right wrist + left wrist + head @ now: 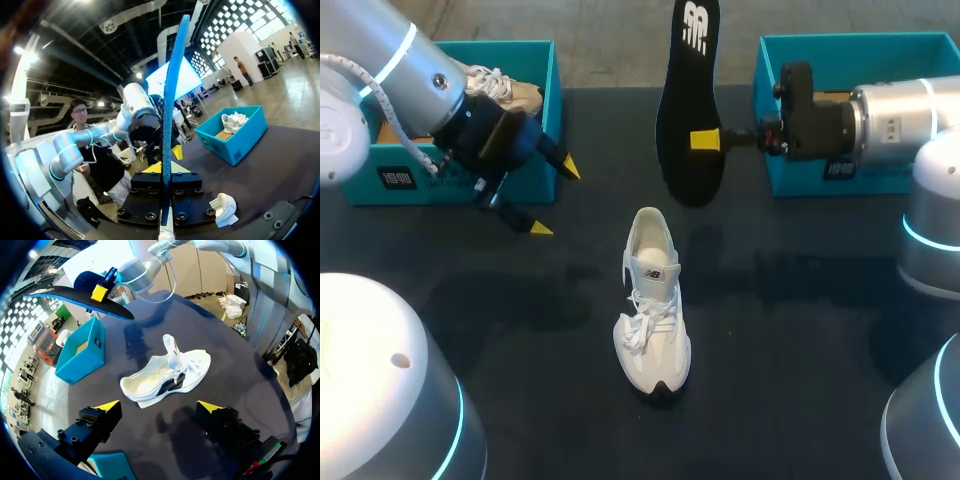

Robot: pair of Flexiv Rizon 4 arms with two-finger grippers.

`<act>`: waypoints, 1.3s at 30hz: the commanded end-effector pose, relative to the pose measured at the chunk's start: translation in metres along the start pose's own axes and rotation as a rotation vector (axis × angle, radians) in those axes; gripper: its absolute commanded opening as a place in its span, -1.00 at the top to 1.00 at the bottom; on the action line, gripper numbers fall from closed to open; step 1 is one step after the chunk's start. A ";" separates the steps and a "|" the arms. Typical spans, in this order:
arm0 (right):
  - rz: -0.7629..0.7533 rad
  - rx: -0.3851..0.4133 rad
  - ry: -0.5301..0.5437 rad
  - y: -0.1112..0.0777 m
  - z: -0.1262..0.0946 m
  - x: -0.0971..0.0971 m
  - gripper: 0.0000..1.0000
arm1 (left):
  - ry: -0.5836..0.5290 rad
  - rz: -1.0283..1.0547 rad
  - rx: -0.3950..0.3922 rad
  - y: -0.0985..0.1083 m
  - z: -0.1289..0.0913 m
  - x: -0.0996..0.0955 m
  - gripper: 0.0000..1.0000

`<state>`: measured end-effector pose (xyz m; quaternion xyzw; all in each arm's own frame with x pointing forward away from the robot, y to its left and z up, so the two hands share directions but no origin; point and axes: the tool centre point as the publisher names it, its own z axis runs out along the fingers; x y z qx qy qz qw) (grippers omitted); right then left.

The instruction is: Take the shoe out of the shoebox, open the shoe tongue, remove and reinsert the insole, then place the shoe into the shoebox

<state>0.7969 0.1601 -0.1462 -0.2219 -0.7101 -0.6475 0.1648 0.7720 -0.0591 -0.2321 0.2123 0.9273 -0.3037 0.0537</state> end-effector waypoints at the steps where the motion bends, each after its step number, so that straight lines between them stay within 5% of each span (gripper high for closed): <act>1: -0.021 0.015 0.000 0.002 0.015 -0.012 1.00 | -0.001 -0.021 0.002 0.010 0.015 -0.005 -1.00; 9: -0.049 0.046 0.031 -0.011 0.039 -0.034 1.00 | 0.007 -0.074 -0.003 0.023 0.032 -0.005 -1.00; 39: -0.056 0.042 0.018 -0.019 0.043 -0.035 1.00 | 0.031 -0.114 -0.003 0.022 0.047 -0.002 -1.00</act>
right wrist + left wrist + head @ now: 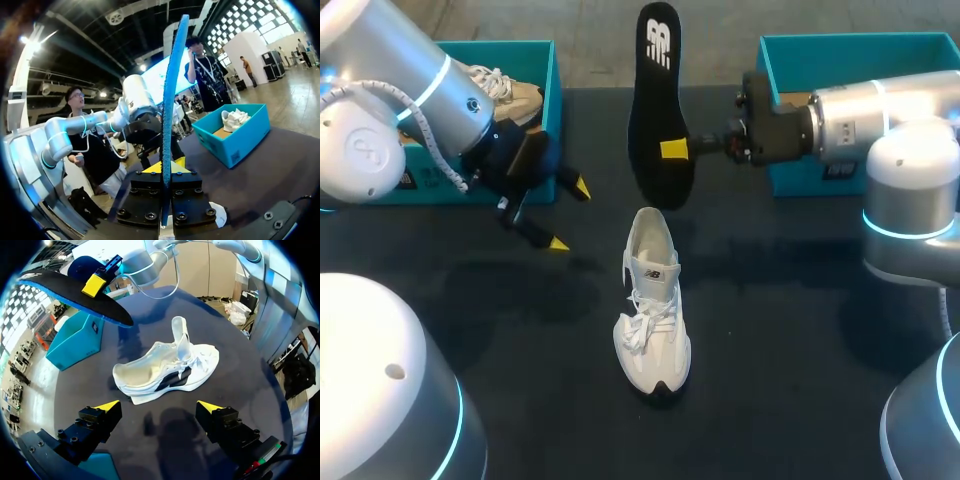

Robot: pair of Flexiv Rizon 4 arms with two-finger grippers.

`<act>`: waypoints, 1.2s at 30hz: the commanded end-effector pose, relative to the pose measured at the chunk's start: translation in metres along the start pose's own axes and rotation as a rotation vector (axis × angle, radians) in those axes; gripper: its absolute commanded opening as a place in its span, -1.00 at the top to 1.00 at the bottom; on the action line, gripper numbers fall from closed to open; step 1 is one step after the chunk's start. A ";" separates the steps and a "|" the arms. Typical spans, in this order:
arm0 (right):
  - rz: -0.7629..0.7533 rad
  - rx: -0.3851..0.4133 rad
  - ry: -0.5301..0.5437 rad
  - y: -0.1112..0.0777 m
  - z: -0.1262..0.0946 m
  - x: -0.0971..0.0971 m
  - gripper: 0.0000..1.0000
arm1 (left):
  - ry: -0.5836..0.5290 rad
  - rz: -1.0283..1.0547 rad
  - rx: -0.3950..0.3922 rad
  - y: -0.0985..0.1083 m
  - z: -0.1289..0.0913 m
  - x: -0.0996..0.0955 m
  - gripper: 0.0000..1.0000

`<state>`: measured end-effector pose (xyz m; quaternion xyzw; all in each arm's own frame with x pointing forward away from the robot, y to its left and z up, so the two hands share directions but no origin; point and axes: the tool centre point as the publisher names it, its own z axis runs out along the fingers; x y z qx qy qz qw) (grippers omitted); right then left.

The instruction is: Take the shoe out of the shoebox, open the shoe tongue, remove and reinsert the insole, then place the shoe into the shoebox

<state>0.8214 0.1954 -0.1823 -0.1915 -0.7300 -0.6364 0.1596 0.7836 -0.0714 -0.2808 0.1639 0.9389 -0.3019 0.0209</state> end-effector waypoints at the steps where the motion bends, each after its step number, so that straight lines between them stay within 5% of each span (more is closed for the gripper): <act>1: -0.001 -0.008 -0.003 -0.004 0.003 0.001 1.00 | -0.003 0.001 -0.002 -0.001 0.001 0.002 -1.00; 36: -0.034 -0.023 0.014 -0.007 0.013 0.002 1.00 | -0.041 -0.009 -0.005 -0.014 0.000 0.019 -1.00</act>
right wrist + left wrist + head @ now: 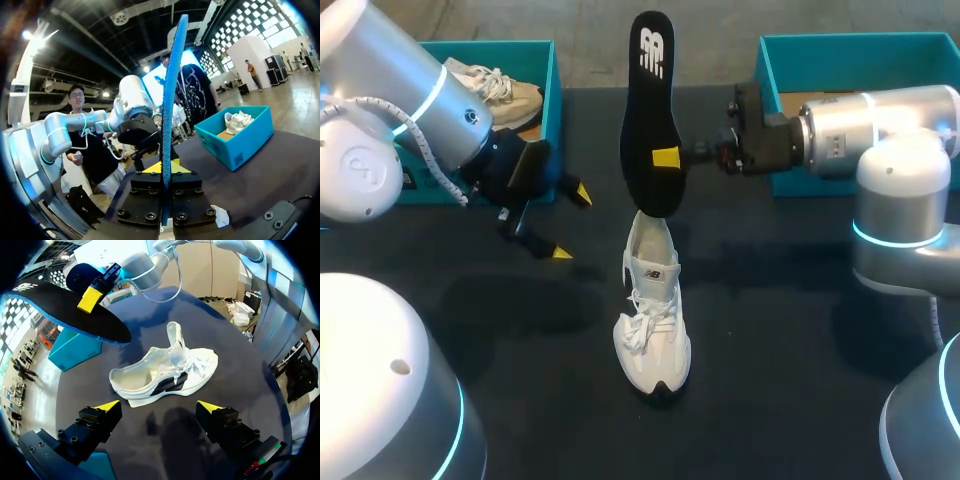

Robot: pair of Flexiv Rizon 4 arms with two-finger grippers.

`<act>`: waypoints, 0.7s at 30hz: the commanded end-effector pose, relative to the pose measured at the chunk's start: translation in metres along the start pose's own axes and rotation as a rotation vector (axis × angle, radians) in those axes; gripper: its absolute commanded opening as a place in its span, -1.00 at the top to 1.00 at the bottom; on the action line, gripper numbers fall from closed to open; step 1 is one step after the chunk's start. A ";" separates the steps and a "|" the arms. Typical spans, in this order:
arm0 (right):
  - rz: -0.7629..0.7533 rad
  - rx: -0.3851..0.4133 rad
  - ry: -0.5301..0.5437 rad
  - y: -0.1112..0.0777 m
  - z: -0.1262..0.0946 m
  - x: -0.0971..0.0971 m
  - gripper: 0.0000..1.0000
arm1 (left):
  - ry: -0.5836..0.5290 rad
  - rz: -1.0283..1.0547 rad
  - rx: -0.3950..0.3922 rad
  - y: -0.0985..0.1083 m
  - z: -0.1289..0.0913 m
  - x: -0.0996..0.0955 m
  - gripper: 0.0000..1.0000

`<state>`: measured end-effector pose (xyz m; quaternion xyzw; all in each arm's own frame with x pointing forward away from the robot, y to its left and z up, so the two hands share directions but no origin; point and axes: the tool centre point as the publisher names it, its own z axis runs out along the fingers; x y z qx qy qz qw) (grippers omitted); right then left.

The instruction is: Take the shoe out of the shoebox, open the shoe tongue, remove and reinsert the insole, then place the shoe into the shoebox

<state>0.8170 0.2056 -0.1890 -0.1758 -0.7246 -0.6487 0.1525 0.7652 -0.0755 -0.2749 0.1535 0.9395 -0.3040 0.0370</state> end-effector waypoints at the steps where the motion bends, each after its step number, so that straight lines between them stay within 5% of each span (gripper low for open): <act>1: 0.000 0.000 -0.002 0.000 0.002 0.000 1.00 | 0.000 0.003 -0.006 -0.002 0.002 0.004 -1.00; 21: -0.031 0.023 -0.030 -0.026 0.002 -0.011 1.00 | -0.030 -0.092 -0.012 0.022 0.022 -0.004 -1.00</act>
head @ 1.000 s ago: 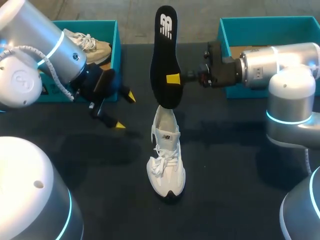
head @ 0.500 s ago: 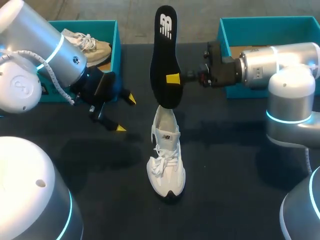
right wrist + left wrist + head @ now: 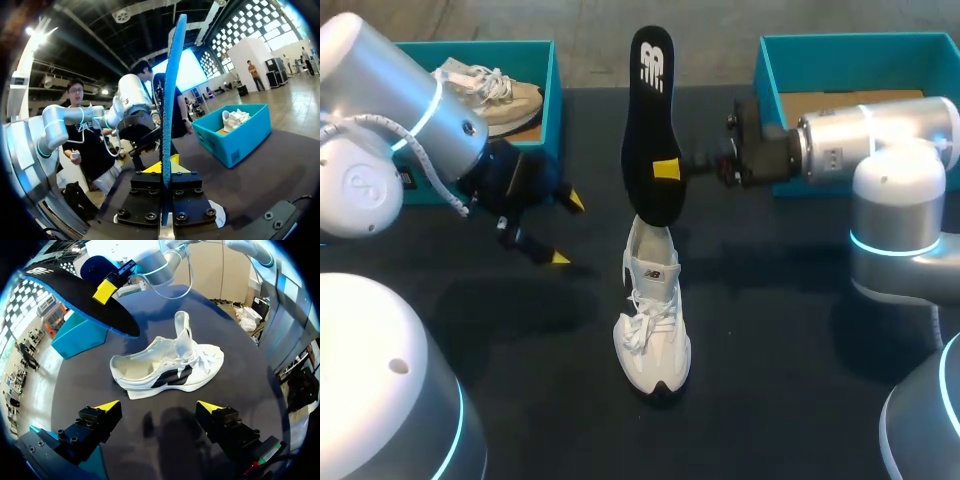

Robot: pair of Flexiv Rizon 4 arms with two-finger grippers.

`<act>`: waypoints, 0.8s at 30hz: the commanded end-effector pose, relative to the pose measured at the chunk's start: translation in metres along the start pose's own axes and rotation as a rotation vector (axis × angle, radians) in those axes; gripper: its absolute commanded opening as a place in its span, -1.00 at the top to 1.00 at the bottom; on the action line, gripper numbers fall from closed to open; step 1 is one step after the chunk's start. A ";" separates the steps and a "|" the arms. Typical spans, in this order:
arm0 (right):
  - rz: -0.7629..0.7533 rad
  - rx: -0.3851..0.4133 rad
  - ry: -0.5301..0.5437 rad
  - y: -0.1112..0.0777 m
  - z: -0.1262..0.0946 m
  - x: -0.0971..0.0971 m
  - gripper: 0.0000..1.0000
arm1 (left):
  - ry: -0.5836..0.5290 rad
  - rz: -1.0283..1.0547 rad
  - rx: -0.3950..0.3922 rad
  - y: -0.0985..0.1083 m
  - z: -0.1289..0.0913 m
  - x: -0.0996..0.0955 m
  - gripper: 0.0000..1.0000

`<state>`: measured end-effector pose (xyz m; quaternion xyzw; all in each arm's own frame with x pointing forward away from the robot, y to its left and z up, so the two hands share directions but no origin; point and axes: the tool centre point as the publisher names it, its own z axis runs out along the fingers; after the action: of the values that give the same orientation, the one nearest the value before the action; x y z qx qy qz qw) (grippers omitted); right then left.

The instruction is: Take the shoe out of the shoebox, open the shoe tongue, remove and reinsert the insole, then place the shoe into the shoebox

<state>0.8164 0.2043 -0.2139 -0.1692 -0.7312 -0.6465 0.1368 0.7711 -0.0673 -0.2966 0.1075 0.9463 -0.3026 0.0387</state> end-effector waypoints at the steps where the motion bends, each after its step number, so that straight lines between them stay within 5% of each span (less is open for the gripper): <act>1: 0.000 0.015 -0.013 -0.003 0.001 0.000 1.00 | -0.001 -0.007 -0.003 0.002 0.011 -0.005 -1.00; 13: 0.000 0.015 -0.013 -0.003 0.001 0.000 1.00 | 0.000 -0.015 -0.022 0.003 0.030 -0.008 -1.00; 24: -0.018 0.006 -0.016 -0.021 0.012 -0.022 1.00 | -0.010 -0.020 -0.027 -0.003 0.043 -0.012 -1.00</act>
<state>0.8234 0.2065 -0.2357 -0.1689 -0.7377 -0.6419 0.1233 0.7805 -0.0915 -0.3245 0.0966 0.9503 -0.2932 0.0416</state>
